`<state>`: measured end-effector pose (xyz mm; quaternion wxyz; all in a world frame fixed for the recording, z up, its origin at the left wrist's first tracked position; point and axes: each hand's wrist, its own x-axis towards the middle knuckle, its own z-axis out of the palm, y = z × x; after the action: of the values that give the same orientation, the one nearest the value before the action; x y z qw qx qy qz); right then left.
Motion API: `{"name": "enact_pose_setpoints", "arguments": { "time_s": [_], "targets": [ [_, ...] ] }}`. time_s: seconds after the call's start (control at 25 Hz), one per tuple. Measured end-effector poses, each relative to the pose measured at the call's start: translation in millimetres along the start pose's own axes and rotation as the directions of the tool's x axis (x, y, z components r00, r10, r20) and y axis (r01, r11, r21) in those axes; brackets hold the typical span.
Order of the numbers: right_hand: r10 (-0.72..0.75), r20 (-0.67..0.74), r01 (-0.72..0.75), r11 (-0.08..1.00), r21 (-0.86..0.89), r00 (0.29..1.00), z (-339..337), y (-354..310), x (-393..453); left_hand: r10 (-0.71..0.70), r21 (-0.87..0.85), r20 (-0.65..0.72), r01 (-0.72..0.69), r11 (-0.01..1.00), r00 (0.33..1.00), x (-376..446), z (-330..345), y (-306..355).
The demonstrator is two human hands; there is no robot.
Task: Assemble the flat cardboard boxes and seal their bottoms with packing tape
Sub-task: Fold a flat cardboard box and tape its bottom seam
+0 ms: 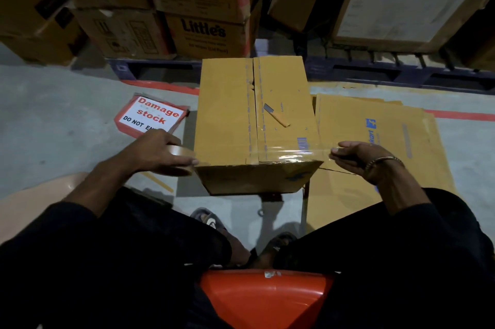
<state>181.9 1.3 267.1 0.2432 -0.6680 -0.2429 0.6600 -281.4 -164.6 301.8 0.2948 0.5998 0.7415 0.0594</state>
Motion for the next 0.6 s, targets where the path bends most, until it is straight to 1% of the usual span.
{"name": "enact_pose_setpoints", "arguments": {
  "time_s": [0.16, 0.28, 0.36, 0.48, 0.6],
  "targets": [
    [0.047, -0.027, -0.047, 0.999, 0.011, 0.999, 5, 6, 4, -0.046, 0.004, 0.049, 0.046, 0.999, 0.998, 17, -1, -27],
    [0.067, -0.051, -0.065, 0.997, 0.041, 0.996, 5, 7, 9, -0.035, 0.026, 0.055, 0.034, 0.999, 0.998, 32, 12, -34],
    [0.075, -0.074, -0.073, 0.997, 0.025, 0.994, 2, 7, 13, -0.054, 0.027, 0.040, 0.053, 0.998, 0.998, 37, 14, -35],
    [0.076, -0.089, -0.077, 0.997, -0.007, 0.993, -2, 6, 15, -0.094, 0.087, 0.073, 0.088, 0.992, 0.993, 39, 12, -42],
    [0.086, -0.100, -0.089, 0.996, -0.026, 0.991, -5, 7, 22, -0.074, 0.043, 0.074, 0.071, 0.997, 0.995, 42, 13, -54]
  ]
}}
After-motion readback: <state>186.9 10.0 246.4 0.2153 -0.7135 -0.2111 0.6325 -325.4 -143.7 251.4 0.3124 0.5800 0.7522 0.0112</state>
